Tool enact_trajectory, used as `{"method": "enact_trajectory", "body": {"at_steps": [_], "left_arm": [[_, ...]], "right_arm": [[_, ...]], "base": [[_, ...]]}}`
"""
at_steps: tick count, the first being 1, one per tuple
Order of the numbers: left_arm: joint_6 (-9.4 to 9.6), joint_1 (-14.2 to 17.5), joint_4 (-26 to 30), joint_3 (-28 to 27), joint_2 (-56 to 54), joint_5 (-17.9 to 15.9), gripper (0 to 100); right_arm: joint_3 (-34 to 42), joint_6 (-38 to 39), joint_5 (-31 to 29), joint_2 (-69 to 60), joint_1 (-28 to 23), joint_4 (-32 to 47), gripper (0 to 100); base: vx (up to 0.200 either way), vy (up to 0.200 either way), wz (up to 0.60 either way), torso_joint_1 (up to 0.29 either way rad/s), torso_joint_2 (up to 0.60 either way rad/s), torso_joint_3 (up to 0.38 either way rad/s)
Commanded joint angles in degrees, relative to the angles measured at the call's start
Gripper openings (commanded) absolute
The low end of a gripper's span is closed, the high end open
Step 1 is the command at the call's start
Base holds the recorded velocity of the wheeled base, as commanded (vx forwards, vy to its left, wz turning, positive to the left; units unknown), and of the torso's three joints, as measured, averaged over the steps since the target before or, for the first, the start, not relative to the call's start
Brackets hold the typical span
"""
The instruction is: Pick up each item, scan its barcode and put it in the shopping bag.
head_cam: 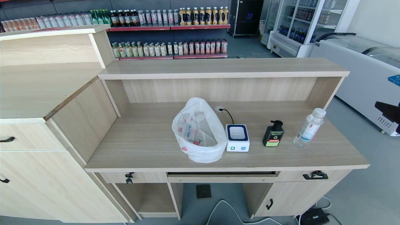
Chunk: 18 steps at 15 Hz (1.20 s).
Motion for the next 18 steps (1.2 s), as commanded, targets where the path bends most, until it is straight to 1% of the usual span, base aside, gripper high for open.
{"method": "enact_trajectory", "body": {"at_steps": [1, 4, 7, 10, 12, 13, 18], "left_arm": [[0.00, 0.0, 0.0, 0.0, 0.0, 0.0, 100], [0.00, 0.0, -0.1, 0.0, 0.0, 0.0, 100], [0.00, 0.0, 0.0, 0.0, 0.0, 0.0, 100], [0.00, 0.0, 0.0, 0.0, 0.0, 0.0, 100], [0.00, 0.0, 0.0, 0.0, 0.0, 0.0, 100], [0.00, 0.0, 0.0, 0.0, 0.0, 0.0, 100], [0.00, 0.0, 0.0, 0.0, 0.0, 0.0, 100]], "right_arm": [[-6.5, -2.8, 4.6, 23.8, -3.0, -10.1, 100], [-8.7, -8.0, 9.1, 33.0, -3.1, -10.7, 100], [-11.9, -15.3, 13.8, 39.9, -3.0, -10.5, 100], [-14.2, -17.3, 17.9, 44.6, -0.7, -10.7, 100], [-15.4, -17.9, 18.5, 46.5, 0.2, -10.7, 100], [-16.8, -19.5, 18.8, 48.5, 0.8, -10.8, 100], [-22.1, -24.2, 22.8, 53.9, 2.0, -10.8, 100]], "base": [[0.000, 0.000, 0.00, 0.000, 0.00, 0.000], [0.000, 0.000, 0.00, 0.000, 0.00, 0.000], [0.000, 0.000, 0.00, 0.000, 0.00, 0.000], [0.000, 0.000, 0.00, 0.000, 0.00, 0.000], [0.000, 0.000, 0.00, 0.000, 0.00, 0.000], [0.000, 0.000, 0.00, 0.000, 0.00, 0.000], [0.000, 0.000, 0.00, 0.000, 0.00, 0.000]]}}
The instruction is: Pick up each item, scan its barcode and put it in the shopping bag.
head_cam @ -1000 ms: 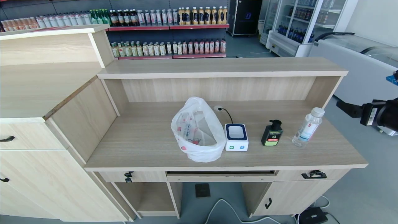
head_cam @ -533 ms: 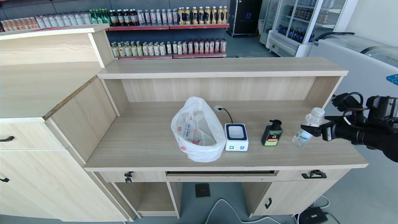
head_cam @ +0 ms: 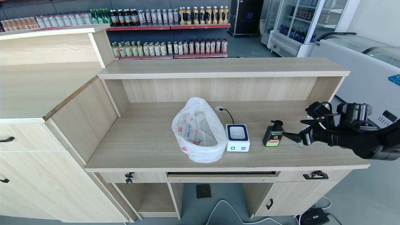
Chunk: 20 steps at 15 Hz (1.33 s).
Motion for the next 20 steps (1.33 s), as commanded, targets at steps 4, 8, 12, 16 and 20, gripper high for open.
{"method": "enact_trajectory", "body": {"at_steps": [4, 8, 12, 16, 20], "left_arm": [[0.00, 0.0, 0.0, 0.0, 0.0, 0.0, 100], [0.00, 0.0, 0.0, 0.0, 0.0, 0.0, 100], [0.00, 0.0, 0.0, 0.0, 0.0, 0.0, 100], [0.00, 0.0, 0.0, 0.0, 0.0, 0.0, 100], [0.00, 0.0, 0.0, 0.0, 0.0, 0.0, 100]], "right_arm": [[-4.3, -3.5, 0.8, 5.4, 0.7, 0.0, 100], [-7.5, -4.5, 2.5, 8.1, 1.1, 0.0, 100], [-9.4, -6.3, 5.7, 10.5, 1.6, 0.1, 100], [-9.4, -8.3, 5.7, 12.0, 1.6, 0.3, 100], [-11.2, -8.1, 5.5, 13.9, 2.1, 0.5, 100]], "base": [[0.000, 0.000, 0.00, 0.000, 0.00, 0.000], [0.000, 0.000, 0.00, 0.000, 0.00, 0.000], [0.000, 0.000, 0.00, 0.000, 0.00, 0.000], [0.000, 0.000, 0.00, 0.000, 0.00, 0.000], [0.000, 0.000, 0.00, 0.000, 0.00, 0.000]]}}
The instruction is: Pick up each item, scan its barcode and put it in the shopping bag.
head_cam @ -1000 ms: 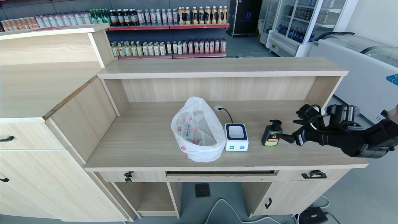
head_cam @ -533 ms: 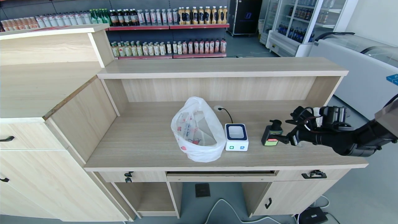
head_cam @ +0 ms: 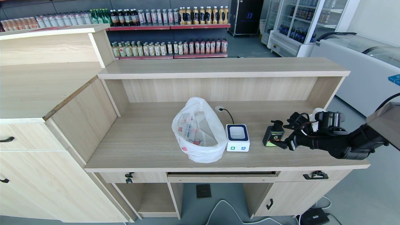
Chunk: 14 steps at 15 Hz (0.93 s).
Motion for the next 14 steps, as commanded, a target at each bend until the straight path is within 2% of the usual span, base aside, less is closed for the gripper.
{"method": "enact_trajectory", "body": {"at_steps": [1, 5, 14], "left_arm": [[0.00, 0.0, 0.0, 0.0, 0.0, 0.0, 100], [0.00, 0.0, 0.0, 0.0, 0.0, 0.0, 100], [0.00, 0.0, 0.0, 0.0, 0.0, 0.0, 100]], "right_arm": [[-2.1, 0.1, 0.0, 1.5, 0.5, 0.1, 100], [-6.5, 0.0, 0.1, 3.8, 2.2, 1.4, 100], [-9.3, -0.5, 0.2, 7.1, 4.6, 1.9, 100]], "base": [[0.000, 0.000, 0.00, 0.000, 0.00, 0.000], [0.000, 0.000, 0.00, 0.000, 0.00, 0.000], [0.000, 0.000, 0.00, 0.000, 0.00, 0.000]]}}
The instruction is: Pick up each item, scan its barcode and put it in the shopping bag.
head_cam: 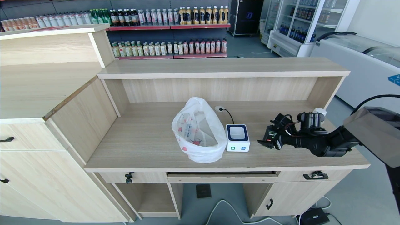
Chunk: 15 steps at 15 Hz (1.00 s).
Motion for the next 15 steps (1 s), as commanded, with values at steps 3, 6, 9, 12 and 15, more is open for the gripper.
{"method": "enact_trajectory", "body": {"at_steps": [3, 6, 9, 12, 15], "left_arm": [[0.00, 0.0, 0.0, 0.0, 0.0, 0.0, 100], [0.00, 0.0, 0.0, 0.0, 0.0, 0.0, 100], [0.00, 0.0, 0.0, 0.0, 0.0, 0.0, 100], [0.00, 0.0, 0.0, 0.0, 0.0, 0.0, 100], [0.00, 0.0, -0.1, 0.0, 0.0, 0.0, 100]], "right_arm": [[0.2, -1.0, -0.2, 0.2, 0.1, -0.1, 0], [0.0, -1.3, 0.0, -0.9, 0.0, -0.4, 0], [1.0, -1.4, -0.3, -6.7, -0.8, -0.7, 0], [6.6, -1.2, -0.3, -17.1, -1.7, -0.4, 0], [16.9, -1.7, -0.1, -33.1, -1.6, -0.2, 0]], "base": [[0.000, 0.000, 0.00, 0.000, 0.00, 0.000], [0.000, 0.000, 0.00, 0.000, 0.00, 0.000], [0.000, 0.000, 0.00, 0.000, 0.00, 0.000], [0.000, 0.000, 0.00, 0.000, 0.00, 0.000], [0.000, 0.000, 0.00, 0.000, 0.00, 0.000]]}}
